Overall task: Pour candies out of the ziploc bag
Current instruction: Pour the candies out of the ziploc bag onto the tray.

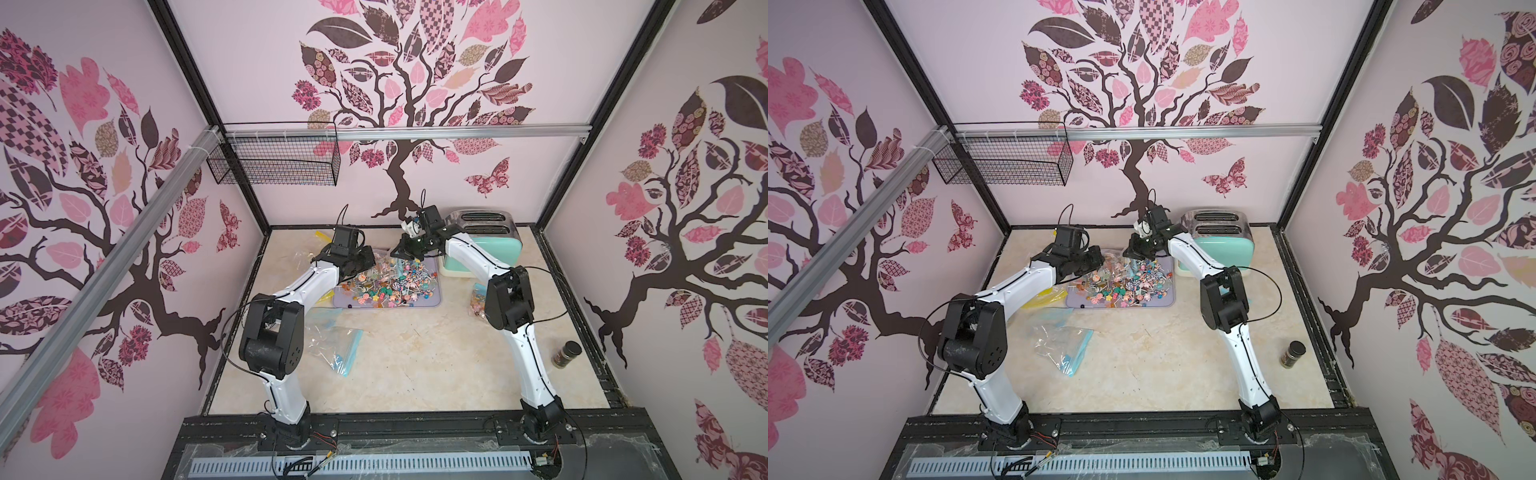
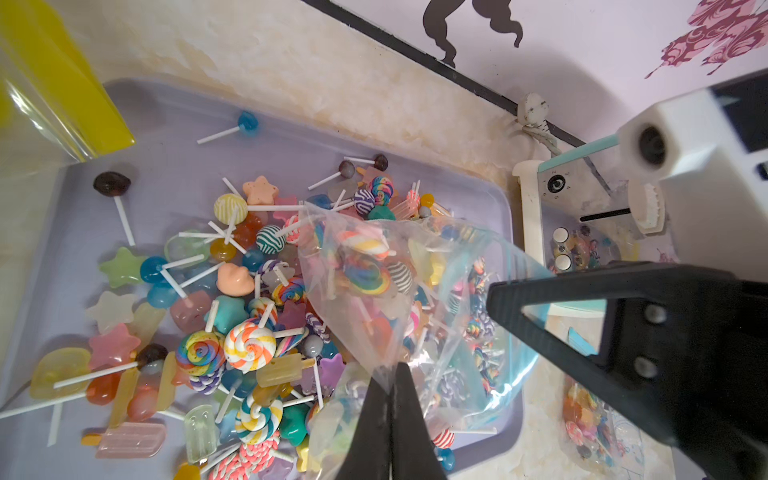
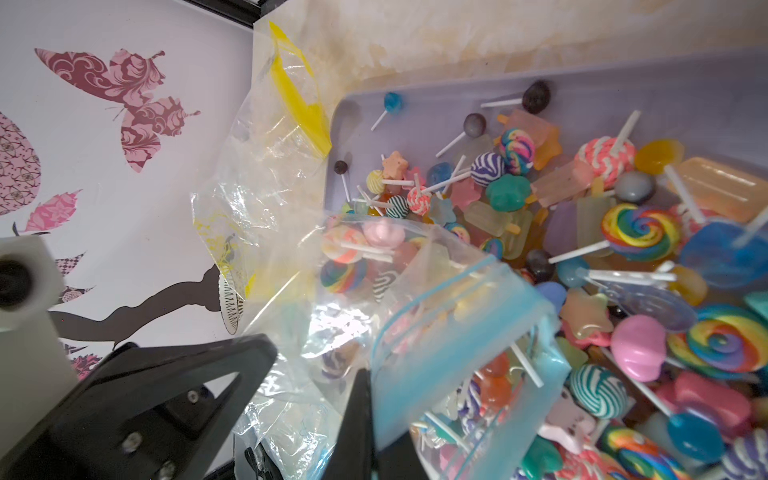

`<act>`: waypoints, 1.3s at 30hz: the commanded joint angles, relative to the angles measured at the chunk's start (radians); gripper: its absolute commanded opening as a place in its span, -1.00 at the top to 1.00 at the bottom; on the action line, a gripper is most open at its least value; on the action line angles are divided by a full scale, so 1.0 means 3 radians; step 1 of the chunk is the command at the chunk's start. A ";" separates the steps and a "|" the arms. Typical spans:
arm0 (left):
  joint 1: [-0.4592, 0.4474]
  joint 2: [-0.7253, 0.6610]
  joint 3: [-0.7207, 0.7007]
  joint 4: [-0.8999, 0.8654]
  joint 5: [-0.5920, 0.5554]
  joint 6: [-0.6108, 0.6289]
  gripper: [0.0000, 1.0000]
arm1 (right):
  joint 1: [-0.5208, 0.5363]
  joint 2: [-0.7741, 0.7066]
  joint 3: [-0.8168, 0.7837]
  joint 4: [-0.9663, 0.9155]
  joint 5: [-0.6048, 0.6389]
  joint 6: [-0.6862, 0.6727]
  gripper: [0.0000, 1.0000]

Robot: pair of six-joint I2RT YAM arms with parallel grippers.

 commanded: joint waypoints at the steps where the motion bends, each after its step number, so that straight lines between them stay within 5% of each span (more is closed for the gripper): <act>1: 0.0015 -0.0068 0.0174 -0.0078 -0.0074 0.0182 1.00 | 0.0000 -0.0032 0.0027 0.0033 -0.0083 0.0032 1.00; 13: 0.0009 -0.0125 0.0457 -0.0606 -0.0170 0.0554 1.00 | 0.0002 -0.0144 -0.0297 0.0252 -0.0115 0.0107 0.32; 39: 0.0002 -0.0044 0.1141 -0.1554 -0.0798 0.1053 1.00 | 0.0001 -0.0377 -0.0664 0.0422 -0.0135 0.0092 0.05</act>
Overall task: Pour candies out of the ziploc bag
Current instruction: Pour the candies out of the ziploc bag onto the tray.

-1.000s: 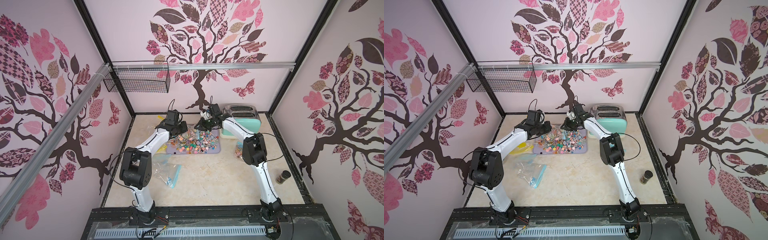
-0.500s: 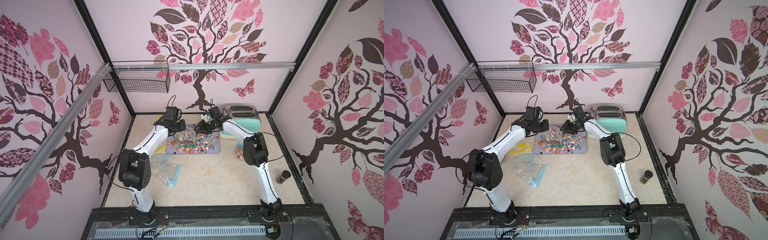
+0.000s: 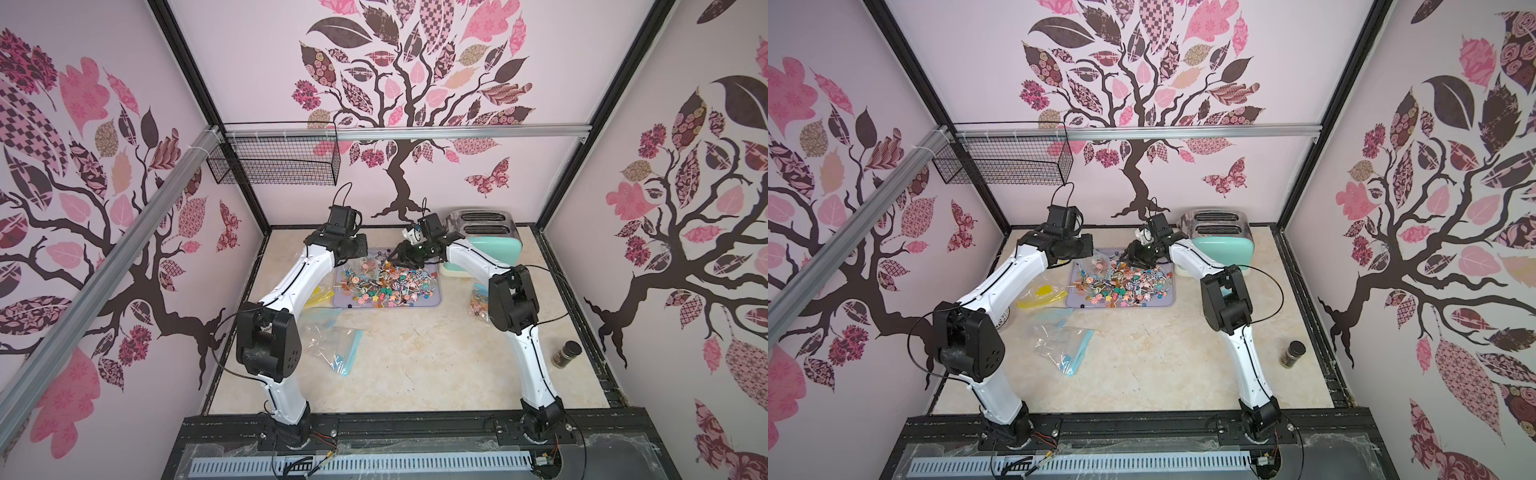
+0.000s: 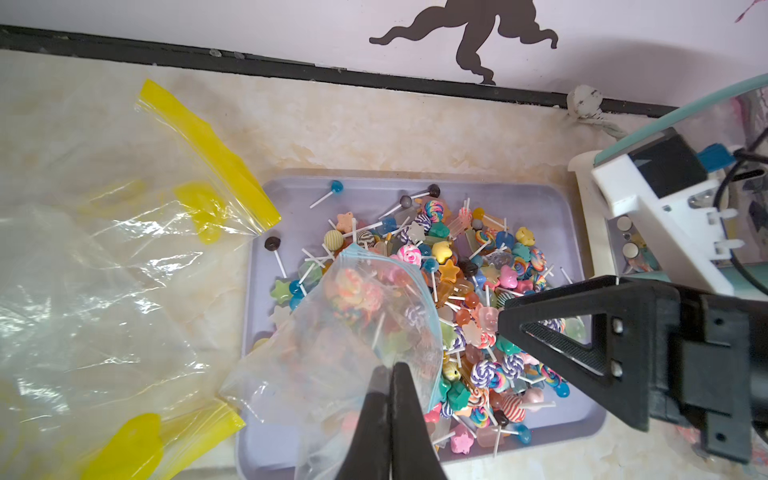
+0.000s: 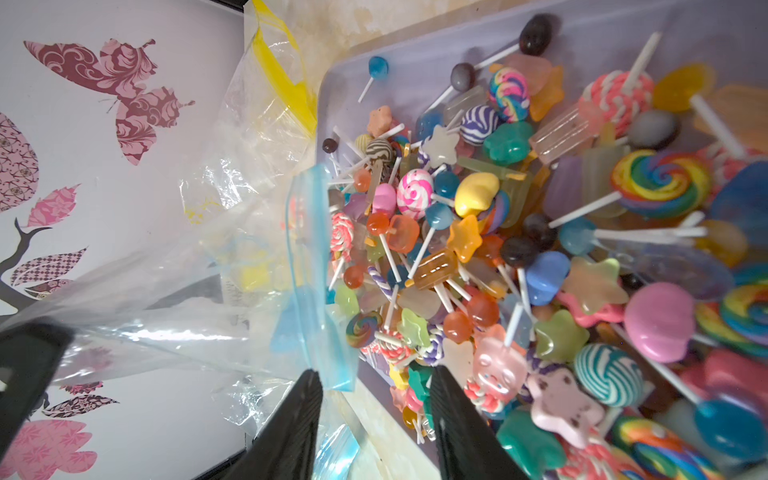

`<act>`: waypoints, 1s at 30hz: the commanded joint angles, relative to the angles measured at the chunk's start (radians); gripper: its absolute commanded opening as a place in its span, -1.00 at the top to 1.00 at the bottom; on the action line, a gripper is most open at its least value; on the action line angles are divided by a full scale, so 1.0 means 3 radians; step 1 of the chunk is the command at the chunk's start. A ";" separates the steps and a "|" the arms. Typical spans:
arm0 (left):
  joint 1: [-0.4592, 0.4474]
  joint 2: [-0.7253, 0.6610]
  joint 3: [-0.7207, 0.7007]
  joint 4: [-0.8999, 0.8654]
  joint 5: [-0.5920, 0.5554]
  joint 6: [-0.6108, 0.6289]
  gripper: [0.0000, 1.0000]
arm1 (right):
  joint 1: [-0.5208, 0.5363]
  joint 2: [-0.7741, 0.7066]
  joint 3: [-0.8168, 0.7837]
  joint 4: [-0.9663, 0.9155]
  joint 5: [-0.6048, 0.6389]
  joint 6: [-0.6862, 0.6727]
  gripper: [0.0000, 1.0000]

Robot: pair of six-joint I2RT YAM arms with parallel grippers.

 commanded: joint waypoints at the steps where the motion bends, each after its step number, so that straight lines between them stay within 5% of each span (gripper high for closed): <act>1: -0.0006 0.0052 0.0218 -0.0269 -0.0097 0.0158 1.00 | 0.0005 -0.0197 -0.0043 0.0003 -0.0033 -0.0041 0.05; 13: -0.0133 0.0073 0.0414 -0.0582 -0.0229 0.0246 1.00 | -0.0003 -0.0371 -0.0264 0.0033 0.0000 -0.0084 0.02; 19: -0.0281 -0.0267 0.0319 -0.0705 -0.0181 0.0137 1.00 | -0.0036 -0.0888 -0.0792 -0.0011 0.0176 -0.0249 0.01; 26: -0.0373 -0.1115 -0.0957 -0.0183 0.1057 -0.0344 1.00 | -0.0075 -0.1897 -0.1902 0.0004 0.0556 -0.0479 -0.03; 30: -0.0417 -0.1525 -0.1816 0.0150 0.1237 -0.0589 1.00 | -0.0087 -0.2381 -0.2488 0.0062 0.0651 -0.0486 -0.04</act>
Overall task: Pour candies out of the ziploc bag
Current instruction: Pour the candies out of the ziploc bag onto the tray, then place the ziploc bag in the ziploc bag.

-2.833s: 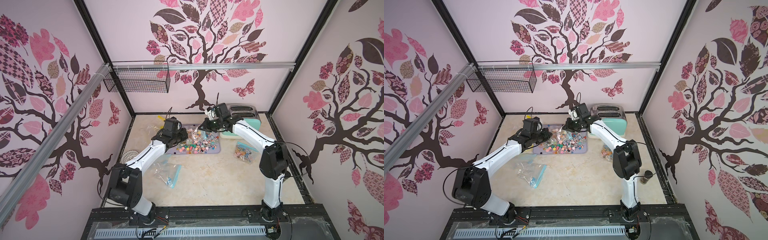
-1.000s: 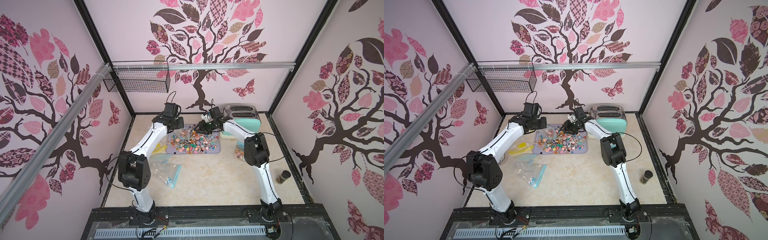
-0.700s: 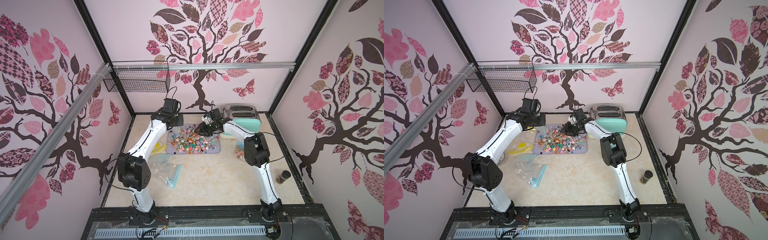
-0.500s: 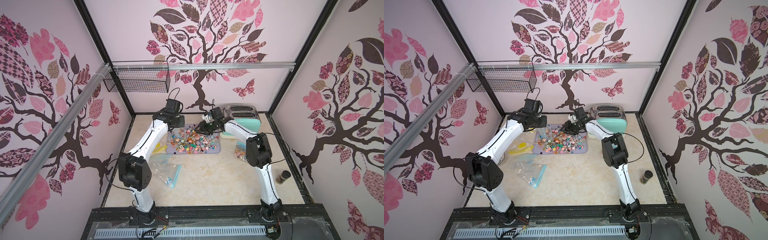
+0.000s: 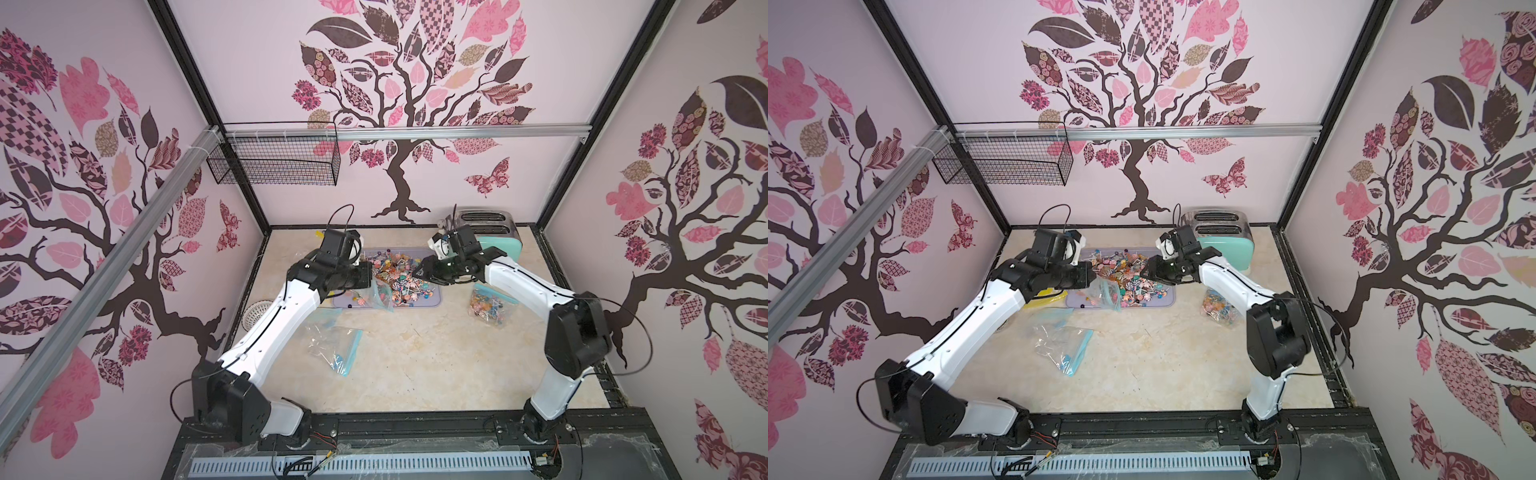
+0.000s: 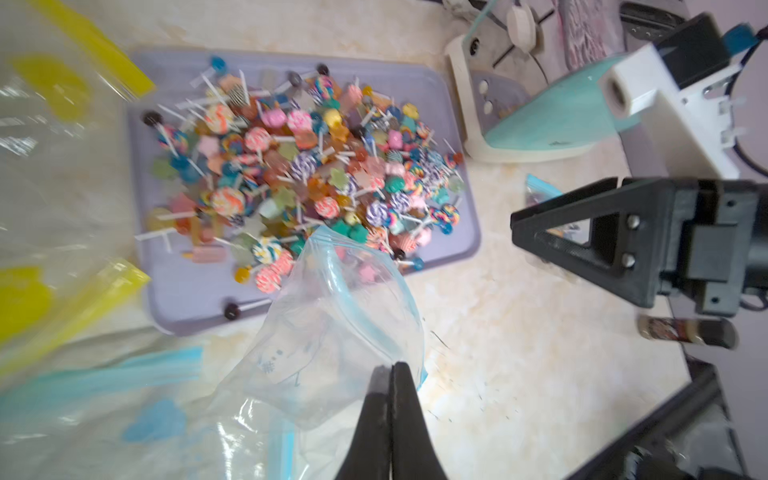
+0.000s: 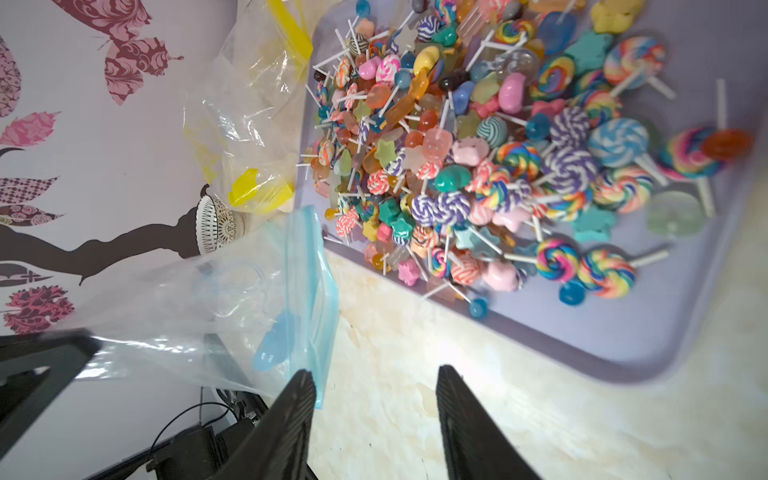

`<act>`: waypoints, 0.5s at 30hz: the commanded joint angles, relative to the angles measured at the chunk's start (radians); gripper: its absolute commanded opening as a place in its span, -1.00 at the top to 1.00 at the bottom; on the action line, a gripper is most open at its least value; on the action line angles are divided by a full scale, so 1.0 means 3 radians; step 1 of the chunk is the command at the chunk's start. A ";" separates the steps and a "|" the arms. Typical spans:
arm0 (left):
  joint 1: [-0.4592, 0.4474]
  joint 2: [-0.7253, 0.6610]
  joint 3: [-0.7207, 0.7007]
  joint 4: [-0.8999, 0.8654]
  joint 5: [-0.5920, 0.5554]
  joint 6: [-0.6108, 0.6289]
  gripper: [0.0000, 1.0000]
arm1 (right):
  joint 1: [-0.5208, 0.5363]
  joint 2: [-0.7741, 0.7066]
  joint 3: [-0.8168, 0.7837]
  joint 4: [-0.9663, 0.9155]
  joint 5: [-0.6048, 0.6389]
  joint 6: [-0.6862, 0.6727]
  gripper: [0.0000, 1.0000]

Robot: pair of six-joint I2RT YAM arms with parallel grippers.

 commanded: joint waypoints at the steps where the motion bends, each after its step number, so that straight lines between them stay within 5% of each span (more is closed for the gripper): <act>1: -0.0029 -0.0154 -0.0589 0.0338 0.0356 -0.0293 1.00 | -0.0022 -0.0311 -0.0377 0.0016 0.0171 -0.0092 -0.03; 9: -0.0049 -0.0647 -0.1490 0.0237 -0.0209 -0.0614 1.00 | -0.0015 -0.0919 -0.1099 0.0027 0.0287 -0.0080 -0.05; 15: -0.0059 -0.0909 -0.1533 -0.0528 -0.1104 -0.0955 1.00 | -0.0049 -0.1219 -0.1368 -0.0336 0.1279 -0.0128 -0.13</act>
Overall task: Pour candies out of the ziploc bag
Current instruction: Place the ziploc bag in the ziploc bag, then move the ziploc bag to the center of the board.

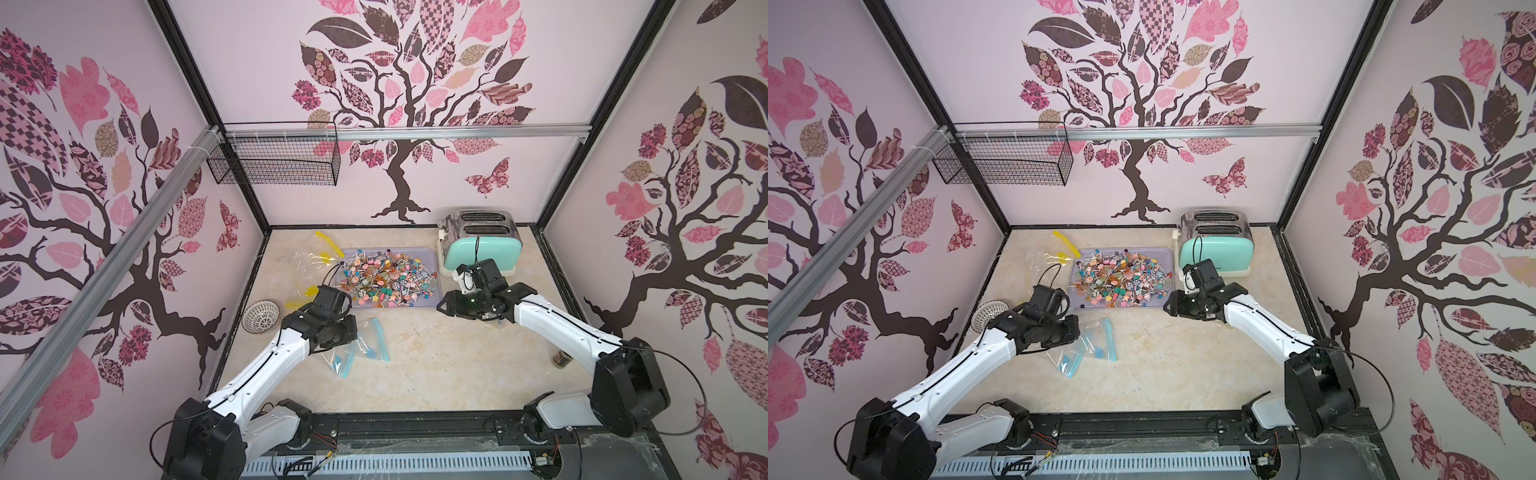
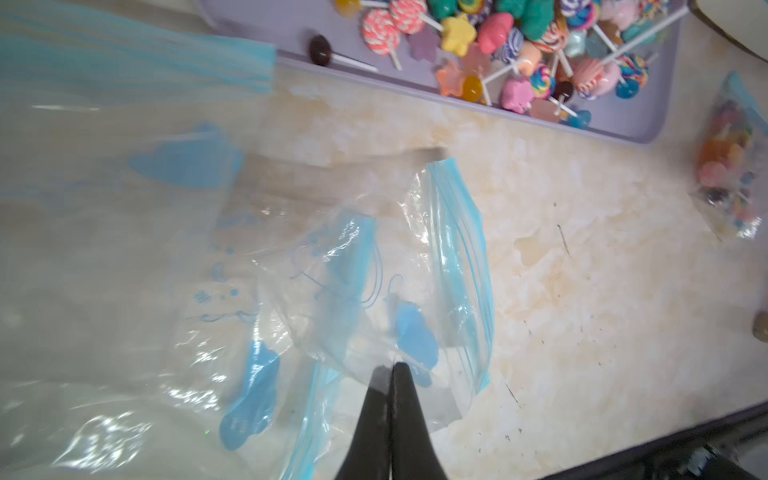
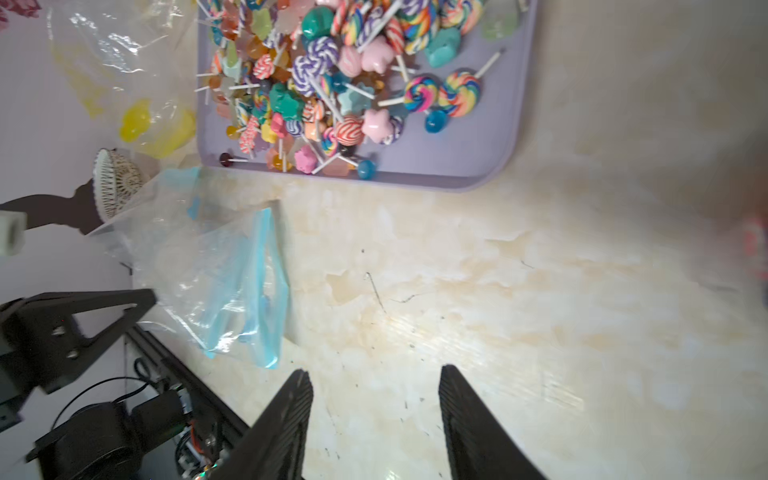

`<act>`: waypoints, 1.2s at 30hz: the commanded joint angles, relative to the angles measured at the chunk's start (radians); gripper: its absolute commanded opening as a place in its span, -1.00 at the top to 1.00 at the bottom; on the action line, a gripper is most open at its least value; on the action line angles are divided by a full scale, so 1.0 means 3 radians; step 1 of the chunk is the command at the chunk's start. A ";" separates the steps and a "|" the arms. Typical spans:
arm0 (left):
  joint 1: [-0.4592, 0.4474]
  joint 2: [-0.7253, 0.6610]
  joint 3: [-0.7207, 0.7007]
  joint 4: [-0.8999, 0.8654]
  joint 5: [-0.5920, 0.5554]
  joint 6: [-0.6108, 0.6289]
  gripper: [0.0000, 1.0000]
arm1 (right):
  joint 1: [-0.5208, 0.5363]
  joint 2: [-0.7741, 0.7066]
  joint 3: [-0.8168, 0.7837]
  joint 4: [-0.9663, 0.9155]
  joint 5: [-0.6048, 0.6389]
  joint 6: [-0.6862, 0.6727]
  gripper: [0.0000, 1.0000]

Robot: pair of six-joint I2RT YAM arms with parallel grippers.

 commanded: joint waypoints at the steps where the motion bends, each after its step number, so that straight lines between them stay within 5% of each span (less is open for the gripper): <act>1: -0.0016 -0.0108 -0.0038 -0.0319 -0.0524 -0.0243 0.87 | -0.0094 -0.0133 -0.0050 -0.0255 0.0764 -0.0072 -0.16; 5: -0.0016 -0.0039 -0.0014 -0.0431 -0.0637 -0.0358 -0.13 | -0.0617 -0.0135 -0.0199 -0.0276 0.0838 -0.0208 -0.16; 7: -0.0016 0.0011 0.0042 -0.0458 -0.0552 -0.0301 -0.95 | -0.0866 -0.0120 -0.0225 -0.0313 0.0917 -0.0292 -0.17; 16: -0.0325 -0.0150 0.0599 -0.0401 -0.0281 -0.0084 -0.96 | -0.1258 -0.0198 -0.0549 -0.0151 0.1180 -0.0194 -0.21; 23: -0.0576 0.0104 0.0903 -0.0331 -0.0184 -0.0004 -0.96 | -0.1278 0.0082 -0.0620 0.0027 0.0978 -0.0111 -0.14; 28: -0.0579 0.0138 0.0843 -0.0232 -0.0160 -0.0003 -0.96 | -0.1280 0.0240 -0.0636 0.0136 0.0888 -0.0078 0.15; 35: -0.0578 0.0044 0.0827 -0.0302 -0.0210 0.0015 -0.96 | -0.1279 0.0257 -0.0618 0.0106 0.0741 -0.0096 1.00; 36: -0.0579 0.0020 0.0832 -0.0315 -0.0221 0.0019 -0.96 | -0.1276 0.0227 -0.0632 0.0098 0.0695 -0.0098 1.00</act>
